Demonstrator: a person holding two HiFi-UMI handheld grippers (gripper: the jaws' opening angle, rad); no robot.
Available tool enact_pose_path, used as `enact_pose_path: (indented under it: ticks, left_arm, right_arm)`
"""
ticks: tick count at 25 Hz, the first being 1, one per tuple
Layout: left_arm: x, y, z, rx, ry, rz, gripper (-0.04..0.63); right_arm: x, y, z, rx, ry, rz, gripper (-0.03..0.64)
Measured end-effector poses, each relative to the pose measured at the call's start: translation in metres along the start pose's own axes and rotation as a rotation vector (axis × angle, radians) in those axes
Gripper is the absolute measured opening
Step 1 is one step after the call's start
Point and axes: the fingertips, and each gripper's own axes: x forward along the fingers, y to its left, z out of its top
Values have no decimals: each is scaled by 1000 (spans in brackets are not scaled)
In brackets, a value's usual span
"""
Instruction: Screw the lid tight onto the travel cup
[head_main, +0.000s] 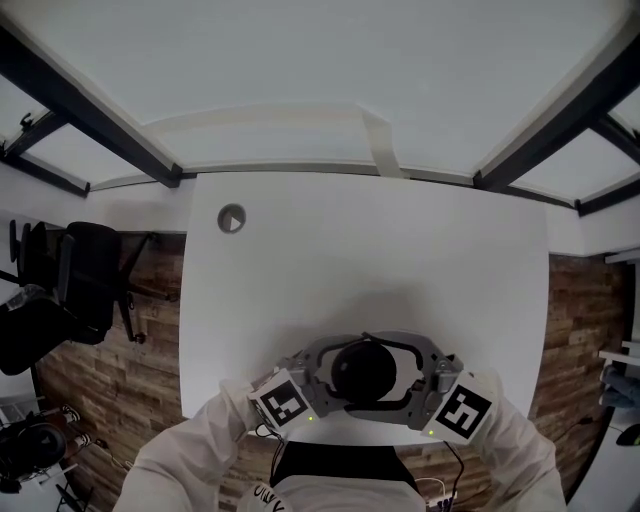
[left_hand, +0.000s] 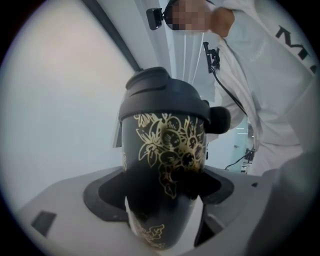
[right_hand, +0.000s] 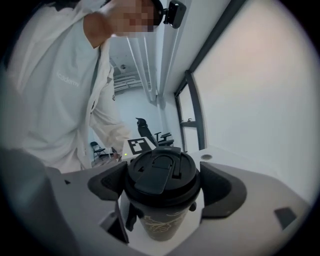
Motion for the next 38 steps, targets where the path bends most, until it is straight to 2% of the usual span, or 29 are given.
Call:
enact_pose_path:
  ticks: [3,6,9,10,13,15,18,21,23,25,31,33,35,38]
  left_arm:
    - [0,2,0,-3,-11,104,405]
    - [1,-1,-1,23,-14,233,405]
    - [4,-5,-1,56,-9,349,405]
    - [4,-5,0,61,-14,384,405]
    - [4,-4,2,57,-34,467,405]
    - [4,-4,3,50,-44,485,405]
    - [4,-4,4,54,-47,453,405]
    - [5,-4,5,46,-61,377,405]
    - [4,-3,5,20,-77,311,405]
    - [2,-2,6,2,-79,235,405]
    - [6,-7,2,25,-8,-31,405]
    - [8,-9,-1,29,14,-98,405]
    - [9,-9,-6,32,23,-126,405]
    - [7,-8,-6,24,5,-100,405]
  right_arm:
    - [-2,0,-8,52,21,-157,431]
    - [-8,3,-10,87,9,-394,431]
    - [-18,-4,18,122,-225,-684,431]
    - [-21,-5,20,135,-253,-756,431]
    - [-25,-2,12,170,-230,-893,431]
    - [-24,0,7,184,-201,-918,431]
    - [-23,0,7,209,-208,-871,431]
    - [-30,5,17,234,-269,-737,431]
    - [-35,10,22,191,-263,-623,431]
    - [-34,11,20,135,-211,-491,431]
    - [-22,1,11,34,-65,-57,433]
    - [-17,3,6,4,-18,50,433]
    - [-13,3,5,-7,-19,83,431]
    - [-9,0,11,36,-112,9,431]
